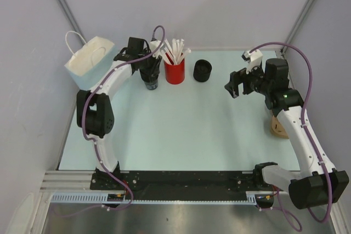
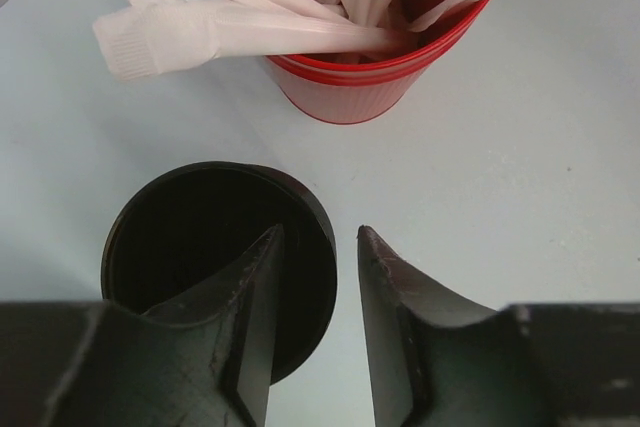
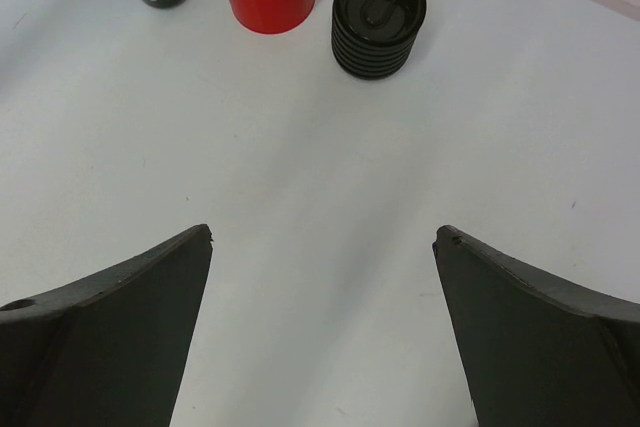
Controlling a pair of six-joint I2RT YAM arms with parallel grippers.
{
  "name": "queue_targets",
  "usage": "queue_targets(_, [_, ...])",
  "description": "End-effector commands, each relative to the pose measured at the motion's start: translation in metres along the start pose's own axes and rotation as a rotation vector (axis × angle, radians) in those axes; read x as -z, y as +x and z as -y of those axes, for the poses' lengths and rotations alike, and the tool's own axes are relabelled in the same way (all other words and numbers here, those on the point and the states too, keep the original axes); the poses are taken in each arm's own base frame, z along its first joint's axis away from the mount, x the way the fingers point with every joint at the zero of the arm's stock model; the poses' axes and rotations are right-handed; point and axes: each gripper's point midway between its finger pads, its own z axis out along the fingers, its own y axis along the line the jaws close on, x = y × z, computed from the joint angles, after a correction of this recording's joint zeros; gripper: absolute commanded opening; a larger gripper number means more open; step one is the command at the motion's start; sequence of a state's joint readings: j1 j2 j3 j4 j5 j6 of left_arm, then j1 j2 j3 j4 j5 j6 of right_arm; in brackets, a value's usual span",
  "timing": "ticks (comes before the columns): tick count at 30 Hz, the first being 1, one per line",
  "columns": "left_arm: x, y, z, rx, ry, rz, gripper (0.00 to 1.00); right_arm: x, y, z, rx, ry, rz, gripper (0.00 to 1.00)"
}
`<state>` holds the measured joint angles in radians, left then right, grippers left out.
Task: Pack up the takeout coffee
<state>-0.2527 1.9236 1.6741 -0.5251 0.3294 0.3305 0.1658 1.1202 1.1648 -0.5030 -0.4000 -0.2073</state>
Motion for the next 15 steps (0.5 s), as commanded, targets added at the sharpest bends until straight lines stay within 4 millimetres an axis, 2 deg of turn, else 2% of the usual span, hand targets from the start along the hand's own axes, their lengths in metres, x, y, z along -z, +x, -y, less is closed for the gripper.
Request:
queue_targets(1, [0.0037,-0.0157,-0.0070,-0.002,-0.020,0.026,0.37,-0.0017,-0.0055,0.0019,0.030,0.008,0.020,1.00])
queue_targets(15, [0.0088,-0.0208,-0.0038,0.011,0.000,0.041,0.31,-0.0046,-0.0029,-0.0002,0.038,0.002,0.011,1.00])
